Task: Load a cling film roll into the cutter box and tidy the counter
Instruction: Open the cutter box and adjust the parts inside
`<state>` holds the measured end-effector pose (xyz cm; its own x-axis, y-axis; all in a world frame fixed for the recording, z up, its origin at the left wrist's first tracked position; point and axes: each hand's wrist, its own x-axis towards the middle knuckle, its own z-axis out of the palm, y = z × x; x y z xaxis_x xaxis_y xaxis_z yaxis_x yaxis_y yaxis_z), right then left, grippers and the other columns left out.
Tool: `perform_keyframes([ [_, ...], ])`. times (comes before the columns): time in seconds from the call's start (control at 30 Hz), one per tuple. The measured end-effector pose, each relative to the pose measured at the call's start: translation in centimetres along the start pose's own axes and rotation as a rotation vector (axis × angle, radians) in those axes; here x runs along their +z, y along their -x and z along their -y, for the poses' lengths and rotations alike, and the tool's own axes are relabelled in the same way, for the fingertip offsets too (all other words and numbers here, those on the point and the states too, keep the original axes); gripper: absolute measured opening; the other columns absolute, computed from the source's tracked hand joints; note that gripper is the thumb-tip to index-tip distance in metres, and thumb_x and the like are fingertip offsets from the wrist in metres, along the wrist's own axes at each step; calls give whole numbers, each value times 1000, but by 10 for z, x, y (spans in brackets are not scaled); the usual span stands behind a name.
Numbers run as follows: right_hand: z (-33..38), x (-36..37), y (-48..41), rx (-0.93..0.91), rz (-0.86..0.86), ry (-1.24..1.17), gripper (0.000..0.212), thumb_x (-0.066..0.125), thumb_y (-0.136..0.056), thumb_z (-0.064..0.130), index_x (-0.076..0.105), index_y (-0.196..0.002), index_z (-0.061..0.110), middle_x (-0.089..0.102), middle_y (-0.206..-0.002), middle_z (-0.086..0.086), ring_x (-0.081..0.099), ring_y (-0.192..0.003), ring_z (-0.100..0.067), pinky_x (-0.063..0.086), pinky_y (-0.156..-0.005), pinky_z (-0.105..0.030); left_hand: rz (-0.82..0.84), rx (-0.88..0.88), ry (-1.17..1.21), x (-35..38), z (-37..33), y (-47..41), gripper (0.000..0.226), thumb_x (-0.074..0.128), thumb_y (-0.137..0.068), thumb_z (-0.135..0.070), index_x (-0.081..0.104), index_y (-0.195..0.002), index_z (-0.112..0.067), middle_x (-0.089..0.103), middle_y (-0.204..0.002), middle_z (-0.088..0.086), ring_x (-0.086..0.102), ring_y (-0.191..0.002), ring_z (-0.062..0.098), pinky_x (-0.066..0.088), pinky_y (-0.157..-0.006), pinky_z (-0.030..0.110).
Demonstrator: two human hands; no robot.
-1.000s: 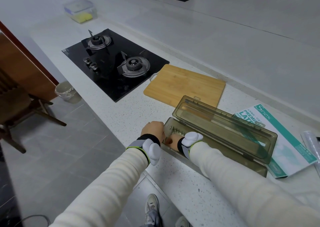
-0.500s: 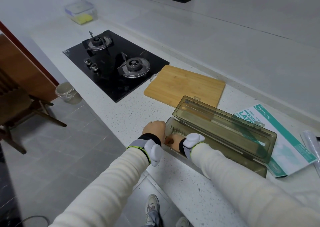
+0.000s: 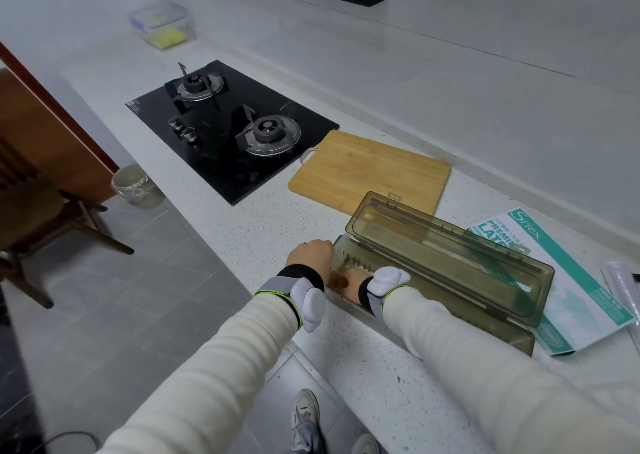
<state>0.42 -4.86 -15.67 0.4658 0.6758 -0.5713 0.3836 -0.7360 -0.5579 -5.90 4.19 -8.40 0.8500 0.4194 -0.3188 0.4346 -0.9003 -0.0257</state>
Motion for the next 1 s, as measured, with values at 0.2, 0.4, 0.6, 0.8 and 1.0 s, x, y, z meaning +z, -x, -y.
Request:
perform_keyframes([
  [0.2, 2, 0, 2, 15, -12, -9, 33, 53, -94, 15, 56, -125, 6, 58, -129, -15, 54, -120, -28, 42, -96, -28, -5, -11, -12, 0, 0, 1, 19, 44, -91, -5, 56, -106, -4, 63, -104, 13, 63, -92, 31, 42, -65, 30],
  [0.4, 2, -1, 4, 22, 2, -7, 33, 52, -94, 14, 56, -126, 7, 57, -130, -15, 54, -121, -28, 42, -98, -28, -7, -20, 3, 0, -1, 2, 19, 44, -91, -7, 57, -104, -6, 64, -102, 12, 63, -91, 30, 42, -63, 30],
  [0.6, 3, -2, 7, 17, -4, -22, 33, 53, -93, 15, 57, -125, 7, 58, -129, -15, 55, -120, -28, 42, -96, -28, -20, -19, -14, 2, -2, 3, 19, 45, -91, -5, 58, -104, -5, 64, -103, 13, 63, -93, 31, 42, -65, 31],
  [0.8, 4, -3, 9, 10, -9, -41, 33, 52, -93, 11, 57, -125, 7, 58, -129, -16, 54, -121, -28, 42, -96, -27, -31, -1, -28, 2, -3, 3, 21, 44, -91, -3, 57, -108, -3, 63, -107, 14, 62, -97, 31, 41, -67, 31],
  [1.0, 5, -3, 10, 5, -11, -31, 33, 52, -93, 10, 57, -125, 5, 57, -129, -17, 54, -121, -29, 42, -96, -28, -31, -10, -26, 3, -3, 4, 20, 45, -91, -5, 57, -107, -4, 63, -106, 14, 62, -97, 31, 41, -67, 31],
])
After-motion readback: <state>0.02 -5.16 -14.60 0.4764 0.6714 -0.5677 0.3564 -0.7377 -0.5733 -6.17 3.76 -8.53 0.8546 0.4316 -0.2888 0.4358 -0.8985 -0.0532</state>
